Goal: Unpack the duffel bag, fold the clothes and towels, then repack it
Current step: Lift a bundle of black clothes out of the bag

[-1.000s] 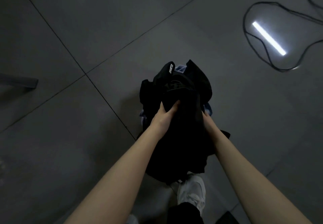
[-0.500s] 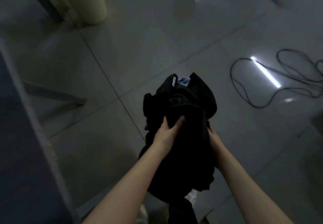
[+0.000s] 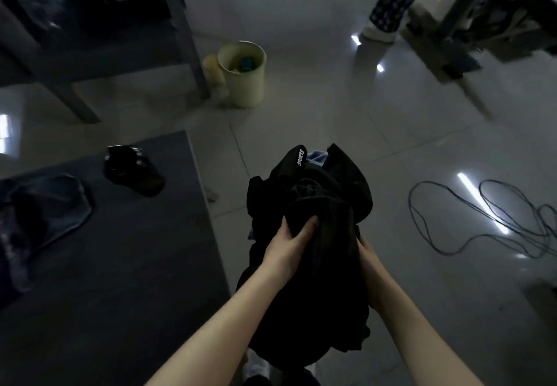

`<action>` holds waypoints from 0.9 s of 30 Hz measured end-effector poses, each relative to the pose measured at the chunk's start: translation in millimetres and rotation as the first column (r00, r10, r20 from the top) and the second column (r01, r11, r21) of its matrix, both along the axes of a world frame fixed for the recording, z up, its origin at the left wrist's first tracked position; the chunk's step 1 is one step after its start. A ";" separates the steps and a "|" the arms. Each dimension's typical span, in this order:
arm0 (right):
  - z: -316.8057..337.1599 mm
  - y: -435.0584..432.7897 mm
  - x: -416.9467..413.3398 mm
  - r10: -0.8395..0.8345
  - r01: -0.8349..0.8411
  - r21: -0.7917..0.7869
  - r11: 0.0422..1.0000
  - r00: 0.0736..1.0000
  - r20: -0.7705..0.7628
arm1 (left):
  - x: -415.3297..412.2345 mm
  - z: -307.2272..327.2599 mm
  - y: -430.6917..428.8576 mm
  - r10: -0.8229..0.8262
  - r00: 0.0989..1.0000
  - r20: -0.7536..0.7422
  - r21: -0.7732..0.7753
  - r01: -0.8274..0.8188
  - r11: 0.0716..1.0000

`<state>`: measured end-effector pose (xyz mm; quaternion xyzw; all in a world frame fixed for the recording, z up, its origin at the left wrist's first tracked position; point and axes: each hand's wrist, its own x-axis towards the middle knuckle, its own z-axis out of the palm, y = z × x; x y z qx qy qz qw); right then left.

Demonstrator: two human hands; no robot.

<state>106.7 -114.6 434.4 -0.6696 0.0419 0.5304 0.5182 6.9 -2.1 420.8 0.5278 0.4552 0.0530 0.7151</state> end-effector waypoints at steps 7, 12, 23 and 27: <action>57.8 54.1 -47.1 0.284 -0.285 0.044 0.958 0.958 0.029 | -76.9 63.6 28.4 0.223 0.975 0.011 0.049 -0.223 0.973; 60.5 99.5 -103.6 0.484 -0.484 0.075 0.872 0.875 0.021 | -152.6 78.6 44.2 0.425 0.905 0.030 0.030 -0.426 0.904; 16.6 204.3 -310.3 0.736 -0.740 0.094 0.666 0.673 0.080 | -361.1 41.6 83.6 0.751 0.660 -0.022 -0.026 -0.751 0.659; -16.1 237.0 -388.0 0.774 -0.775 0.107 0.622 0.630 0.063 | -438.1 9.4 110.6 0.802 0.593 -0.079 -0.002 -0.804 0.594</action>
